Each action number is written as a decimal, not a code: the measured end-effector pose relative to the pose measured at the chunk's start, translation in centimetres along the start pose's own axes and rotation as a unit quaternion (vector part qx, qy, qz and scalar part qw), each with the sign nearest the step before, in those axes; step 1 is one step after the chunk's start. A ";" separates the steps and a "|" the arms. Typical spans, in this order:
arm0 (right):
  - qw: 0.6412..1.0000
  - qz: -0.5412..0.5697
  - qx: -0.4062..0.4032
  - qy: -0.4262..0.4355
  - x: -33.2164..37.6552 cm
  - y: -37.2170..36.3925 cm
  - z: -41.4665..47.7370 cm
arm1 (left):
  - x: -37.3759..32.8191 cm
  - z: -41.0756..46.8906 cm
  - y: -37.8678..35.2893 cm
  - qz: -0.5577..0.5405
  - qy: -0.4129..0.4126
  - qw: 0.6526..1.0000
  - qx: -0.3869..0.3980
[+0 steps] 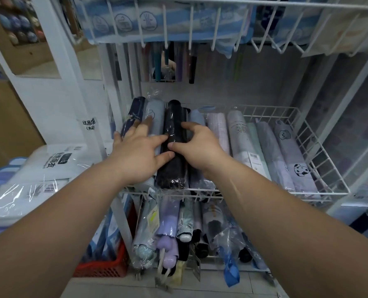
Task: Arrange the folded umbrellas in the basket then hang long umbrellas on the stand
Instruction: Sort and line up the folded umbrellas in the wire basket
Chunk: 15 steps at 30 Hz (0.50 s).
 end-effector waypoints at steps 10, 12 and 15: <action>0.987 0.153 -0.041 0.035 -0.6 2.3 -0.7 | -2.4 -0.9 1.3 -0.122 -0.066 0.986 -0.091; 0.985 0.159 -0.050 0.050 -0.5 4.0 -1.2 | -4.1 -1.0 1.7 -0.178 -0.106 0.972 -0.107; 0.985 0.145 -0.067 0.057 -0.8 7.0 -2.2 | -7.0 -0.5 1.7 -0.231 -0.125 0.959 -0.110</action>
Point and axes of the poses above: each hand's wrist, its own z-axis towards the middle knuckle, its own y-axis out of the back of the hand, x = y × z, the point moved 6 cm from there along z, towards the middle knuckle, and after that the axes turned 8 degrees about x, right-handed, at the moved point
